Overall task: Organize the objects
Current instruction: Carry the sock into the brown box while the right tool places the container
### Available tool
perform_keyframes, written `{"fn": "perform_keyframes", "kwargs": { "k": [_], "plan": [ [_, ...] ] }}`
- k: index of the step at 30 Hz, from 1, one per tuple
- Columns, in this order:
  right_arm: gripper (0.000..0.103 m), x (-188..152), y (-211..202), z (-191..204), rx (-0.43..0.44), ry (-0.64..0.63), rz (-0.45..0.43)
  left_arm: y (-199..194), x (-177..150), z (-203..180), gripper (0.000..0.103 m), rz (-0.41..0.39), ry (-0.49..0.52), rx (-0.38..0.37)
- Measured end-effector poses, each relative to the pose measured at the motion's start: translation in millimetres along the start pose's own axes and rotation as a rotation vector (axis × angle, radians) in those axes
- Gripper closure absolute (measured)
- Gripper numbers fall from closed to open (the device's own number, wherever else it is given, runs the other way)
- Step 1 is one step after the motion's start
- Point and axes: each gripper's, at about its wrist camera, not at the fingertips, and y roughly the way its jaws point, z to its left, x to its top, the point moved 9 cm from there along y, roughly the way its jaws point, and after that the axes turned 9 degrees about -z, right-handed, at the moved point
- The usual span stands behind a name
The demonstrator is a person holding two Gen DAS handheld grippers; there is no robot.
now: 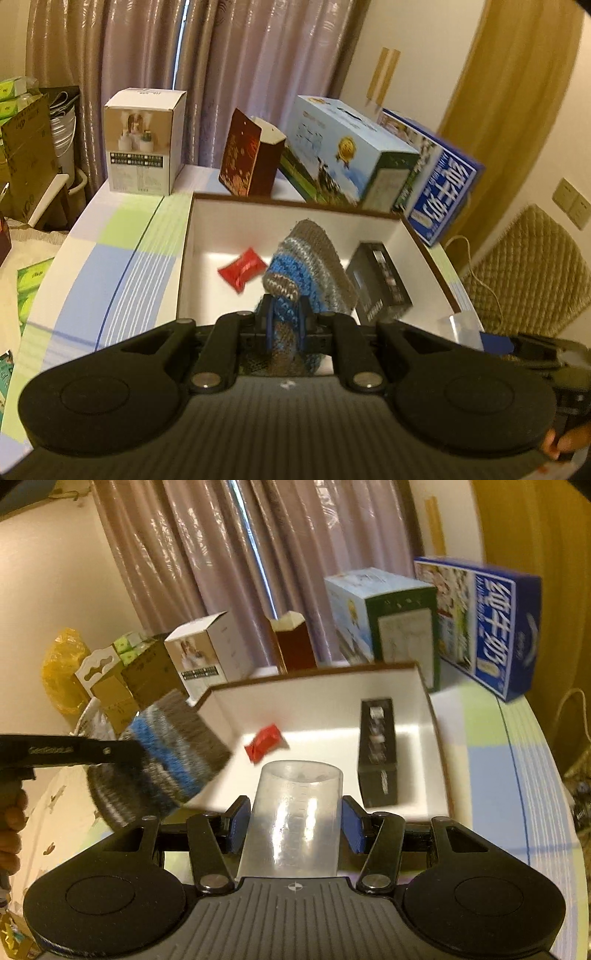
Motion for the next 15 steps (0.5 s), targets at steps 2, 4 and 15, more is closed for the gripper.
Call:
{"fn": "perform_keyframes", "kwargs": {
  "k": [2, 4, 15],
  "plan": [
    [0.053, 8.5, 12.1, 1.1, -0.001, -0.006, -0.004, 13.7, 8.3, 2.2, 0.094, -0.001, -0.004, 0.021],
    [0.053, 16.5, 23.4, 2.1, -0.003, -0.013, -0.006, 30.6, 15.4, 5.0, 0.094, 0.004, -0.001, 0.046],
    [0.053, 26.0, 92.8, -17.5, -0.067, -0.026, 0.053, 115.0, -2.7, 27.6, 0.093, 0.129, 0.007, 0.147]
  ]
}}
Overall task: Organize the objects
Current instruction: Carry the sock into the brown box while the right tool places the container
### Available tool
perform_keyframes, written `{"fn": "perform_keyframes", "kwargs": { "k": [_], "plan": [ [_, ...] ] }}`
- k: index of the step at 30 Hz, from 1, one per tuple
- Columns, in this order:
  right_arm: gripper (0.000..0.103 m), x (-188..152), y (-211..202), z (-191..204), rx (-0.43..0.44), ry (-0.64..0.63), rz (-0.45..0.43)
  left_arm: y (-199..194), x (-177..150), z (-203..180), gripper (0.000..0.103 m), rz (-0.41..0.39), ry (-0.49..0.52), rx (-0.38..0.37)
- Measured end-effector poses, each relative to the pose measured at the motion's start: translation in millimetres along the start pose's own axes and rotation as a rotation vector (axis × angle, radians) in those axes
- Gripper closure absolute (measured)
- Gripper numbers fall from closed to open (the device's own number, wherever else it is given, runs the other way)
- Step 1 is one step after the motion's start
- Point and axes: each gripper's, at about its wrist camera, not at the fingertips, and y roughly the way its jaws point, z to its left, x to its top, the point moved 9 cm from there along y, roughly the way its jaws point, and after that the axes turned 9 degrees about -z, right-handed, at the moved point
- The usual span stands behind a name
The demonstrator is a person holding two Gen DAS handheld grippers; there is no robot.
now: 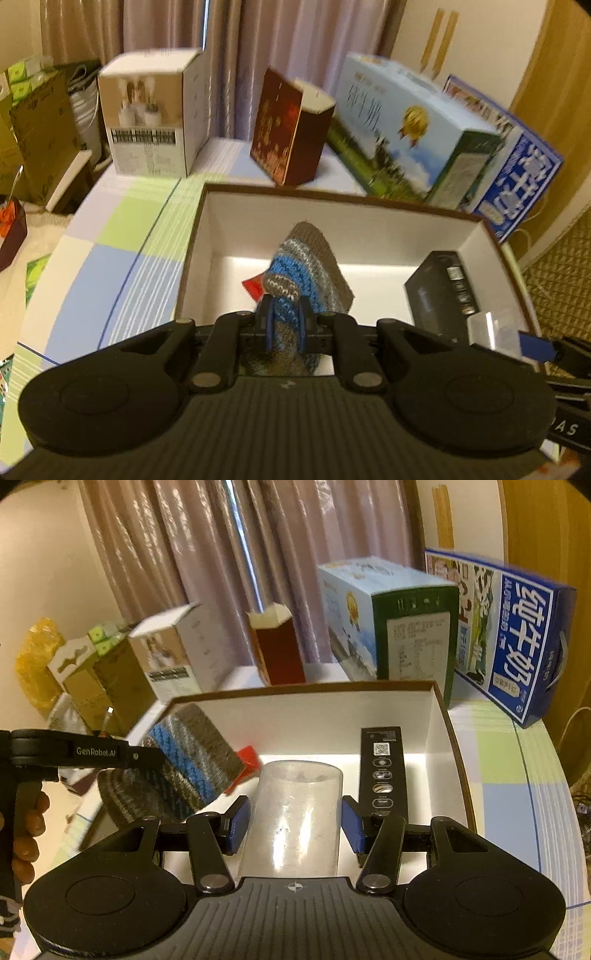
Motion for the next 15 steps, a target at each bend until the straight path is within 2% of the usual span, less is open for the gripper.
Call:
{"fn": "perform_keyframes", "kwargs": {
  "k": [7, 11, 15],
  "plan": [
    [0.053, -3.6, 33.4, -13.8, -0.033, 0.004, 0.036, 34.2, -3.8, 0.0, 0.093, 0.032, 0.033, 0.015],
    [0.053, -4.8, 44.1, -14.9, -0.034, -0.005, 0.05, 34.7, 1.8, 0.7, 0.079, 0.024, 0.06, 0.02],
    [0.053, -7.5, 50.4, -12.4, -0.026, -0.017, 0.059, 29.0, 4.5, 3.2, 0.056, 0.008, 0.07, 0.019]
  ]
}}
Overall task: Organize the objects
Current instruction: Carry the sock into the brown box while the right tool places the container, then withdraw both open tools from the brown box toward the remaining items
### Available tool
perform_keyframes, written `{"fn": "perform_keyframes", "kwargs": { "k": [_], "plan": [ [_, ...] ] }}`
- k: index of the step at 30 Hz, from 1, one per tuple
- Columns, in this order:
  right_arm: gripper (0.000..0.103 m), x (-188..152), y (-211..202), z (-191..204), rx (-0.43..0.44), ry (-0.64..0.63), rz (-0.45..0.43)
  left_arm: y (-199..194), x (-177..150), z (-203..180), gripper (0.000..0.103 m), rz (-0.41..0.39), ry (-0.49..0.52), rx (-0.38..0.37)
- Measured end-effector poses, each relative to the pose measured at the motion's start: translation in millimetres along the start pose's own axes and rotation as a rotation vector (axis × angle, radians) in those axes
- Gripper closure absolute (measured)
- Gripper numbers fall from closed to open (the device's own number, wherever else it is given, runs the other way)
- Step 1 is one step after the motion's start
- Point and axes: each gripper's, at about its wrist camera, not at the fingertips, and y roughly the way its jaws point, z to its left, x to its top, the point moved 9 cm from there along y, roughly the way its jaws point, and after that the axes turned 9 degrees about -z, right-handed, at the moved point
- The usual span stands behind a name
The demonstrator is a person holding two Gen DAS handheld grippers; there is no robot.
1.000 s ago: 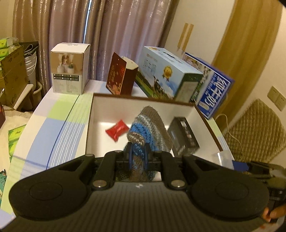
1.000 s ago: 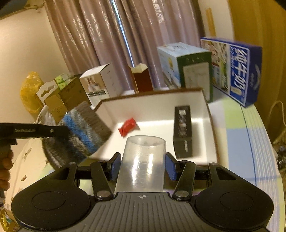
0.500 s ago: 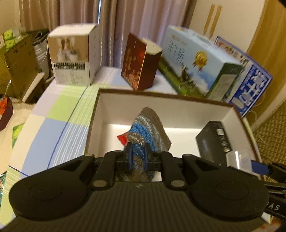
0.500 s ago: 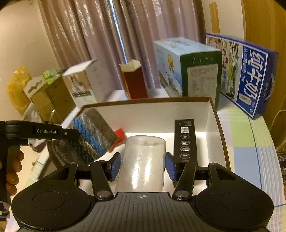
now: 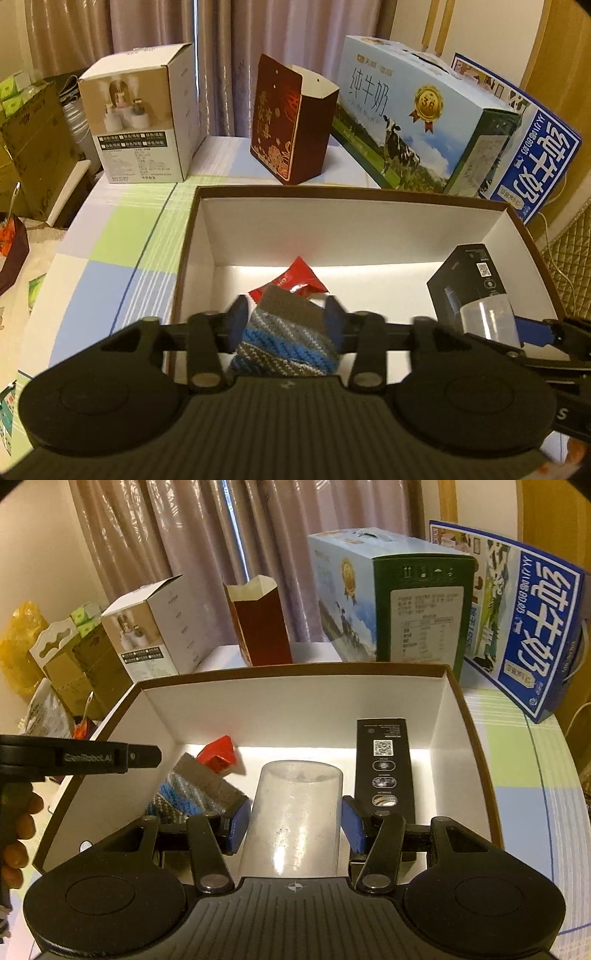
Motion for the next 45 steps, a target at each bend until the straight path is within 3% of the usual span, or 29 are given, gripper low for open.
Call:
{"fn": "perform_keyframes", "kwargs": {
  "k": [2, 6, 9, 14, 26, 36, 45],
  "plan": [
    [0.053, -0.5, 3.5, 1.3, 0.0, -0.003, 0.001, -2.2, 0.8, 0.0, 0.053, -0.011, 0.012, 0.0],
    [0.053, 1.2, 8.6, 4.6, 0.005, -0.015, -0.014, -7.6, 2.8, -1.5, 0.033, -0.026, 0.041, 0.001],
    [0.052, 3.8, 10.0, 7.1, 0.012, -0.024, -0.023, -14.0, 4.8, -1.1, 0.024, -0.038, 0.048, 0.001],
    [0.031, 4.9, -0.1, 7.1, 0.01, -0.015, -0.046, -29.3, 6.2, -1.4, 0.012, -0.061, 0.064, -0.003],
    [0.002, 2.5, -45.1, 9.1, 0.009, 0.02, -0.102, -73.5, 0.2, -10.2, 0.001, -0.136, 0.14, 0.014],
    [0.002, -18.6, -98.8, 6.0, 0.005, 0.041, -0.132, -122.1, -33.1, -22.2, 0.001, -0.155, 0.172, -0.02],
    [0.002, -54.8, -143.2, -1.0, -0.011, 0.056, -0.1, -155.5, -82.4, -27.5, 0.001, -0.081, 0.128, -0.016]
  ]
}}
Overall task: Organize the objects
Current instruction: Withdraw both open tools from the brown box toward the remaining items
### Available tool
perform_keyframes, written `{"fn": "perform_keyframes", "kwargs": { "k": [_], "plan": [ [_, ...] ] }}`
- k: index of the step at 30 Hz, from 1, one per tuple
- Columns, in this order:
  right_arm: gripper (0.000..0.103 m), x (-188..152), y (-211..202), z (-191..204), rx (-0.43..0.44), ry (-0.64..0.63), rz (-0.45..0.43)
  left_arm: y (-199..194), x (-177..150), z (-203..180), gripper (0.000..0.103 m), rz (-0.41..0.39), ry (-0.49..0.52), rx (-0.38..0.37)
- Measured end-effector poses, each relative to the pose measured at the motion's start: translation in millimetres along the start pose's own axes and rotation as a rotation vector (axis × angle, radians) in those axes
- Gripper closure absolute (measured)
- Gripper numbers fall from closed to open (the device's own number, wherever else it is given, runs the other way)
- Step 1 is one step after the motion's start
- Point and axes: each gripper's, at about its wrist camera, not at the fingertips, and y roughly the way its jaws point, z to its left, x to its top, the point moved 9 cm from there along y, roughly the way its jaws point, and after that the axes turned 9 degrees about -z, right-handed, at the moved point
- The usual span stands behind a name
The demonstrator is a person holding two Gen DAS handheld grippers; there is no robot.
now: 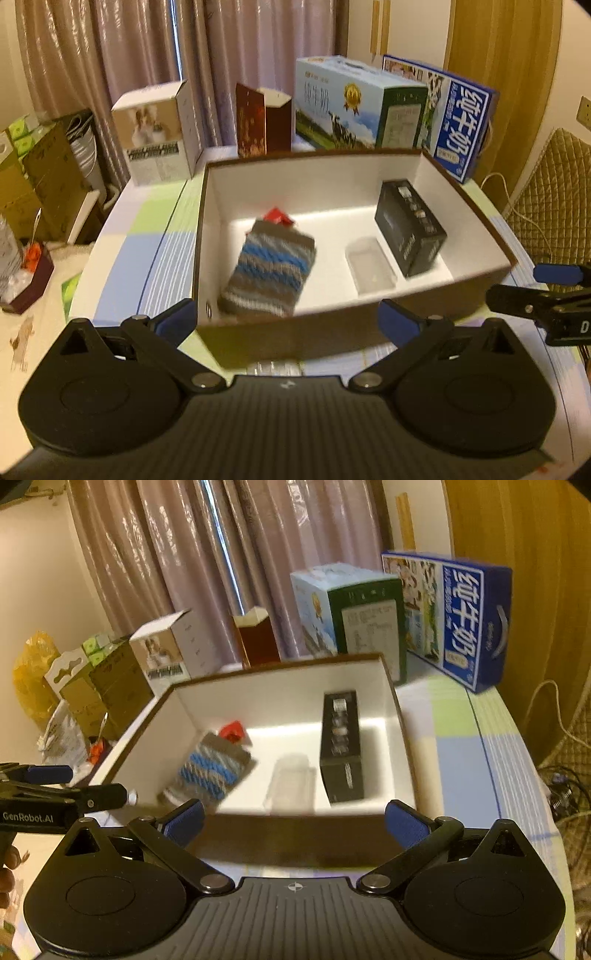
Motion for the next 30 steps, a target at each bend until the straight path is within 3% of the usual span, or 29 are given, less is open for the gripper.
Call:
{"fn": "perform_keyframes", "kwargs": {
  "k": [15, 30],
  "plan": [
    [0.002, -67.9, -62.9, -35.7, -0.02, 0.056, 0.111, -40.8, -72.7, -25.5, 0.002, 0.117, -0.063, 0.05],
    [0.002, -104.6, -87.3, -62.2, 0.006, -0.019, 0.164, -66.6, -128.4, -60.0, 0.005, 0.178, -0.108, 0.127]
  ]
}}
